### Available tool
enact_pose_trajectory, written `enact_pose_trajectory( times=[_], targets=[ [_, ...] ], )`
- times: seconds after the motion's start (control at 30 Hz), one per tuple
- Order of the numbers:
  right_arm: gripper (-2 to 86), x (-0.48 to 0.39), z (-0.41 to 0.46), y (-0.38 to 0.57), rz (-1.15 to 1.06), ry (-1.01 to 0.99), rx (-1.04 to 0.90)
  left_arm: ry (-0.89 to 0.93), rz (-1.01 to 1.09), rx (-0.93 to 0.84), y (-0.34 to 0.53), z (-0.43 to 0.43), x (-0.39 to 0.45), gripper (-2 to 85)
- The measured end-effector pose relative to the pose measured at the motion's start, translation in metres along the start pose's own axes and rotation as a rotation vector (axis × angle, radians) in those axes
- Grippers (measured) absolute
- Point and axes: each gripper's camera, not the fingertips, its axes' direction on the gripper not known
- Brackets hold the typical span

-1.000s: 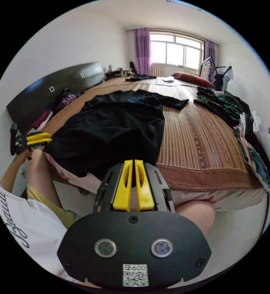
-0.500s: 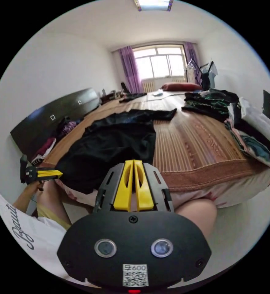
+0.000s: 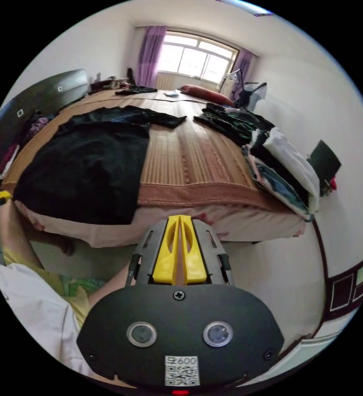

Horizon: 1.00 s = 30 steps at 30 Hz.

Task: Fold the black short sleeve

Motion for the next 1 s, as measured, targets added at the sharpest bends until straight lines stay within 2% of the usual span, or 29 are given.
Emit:
enact_pose_trajectory(
  times=[0.07,0.2,0.27,0.33,0.43,0.5,0.57,0.63,0.77,0.87,1.0],
  targets=[
    [-0.2,-0.031,-0.01,0.006,-0.095,-0.132,0.106,-0.058,-0.053,-0.029,0.006,0.017,-0.004,7.8],
    [2.7,-0.083,-0.016,0.011,-0.207,-0.168,0.212,-0.315,-0.116,-0.057,0.013,0.023,-0.014,10.6],
    [4.2,-0.11,-0.01,0.007,-0.26,-0.203,0.216,-0.469,-0.031,-0.13,0.012,0.035,-0.014,11.7],
    [4.7,-0.127,-0.006,0.004,-0.285,-0.259,0.215,-0.526,0.049,-0.191,0.011,0.051,-0.012,12.4],
    [5.2,-0.154,-0.003,0.003,-0.311,-0.379,0.23,-0.48,0.134,-0.185,0.008,0.078,-0.006,12.6],
    [5.9,-0.173,-0.005,0.005,-0.324,-0.488,0.251,-0.551,0.226,-0.214,0.006,0.101,0.006,11.6],
    [8.3,-0.212,-0.014,0.013,-0.425,-0.656,0.303,-0.713,0.335,-0.26,0.004,0.134,0.019,8.2],
    [10.3,-0.25,-0.02,0.021,-0.512,-0.707,0.332,-0.743,0.333,-0.229,-0.003,0.14,0.023,5.2],
    [10.5,-0.345,-0.031,0.03,-0.733,-0.651,0.336,-0.593,0.166,-0.03,-0.038,0.096,0.022,3.1],
    [8.2,-0.382,-0.047,0.026,-0.771,-0.625,0.42,-0.705,0.211,-0.011,-0.052,0.086,0.032,2.8],
    [3.1,-0.412,-0.043,0.02,-0.808,-0.483,0.479,-0.682,0.204,0.042,-0.059,0.081,0.028,3.0]
  ],
)
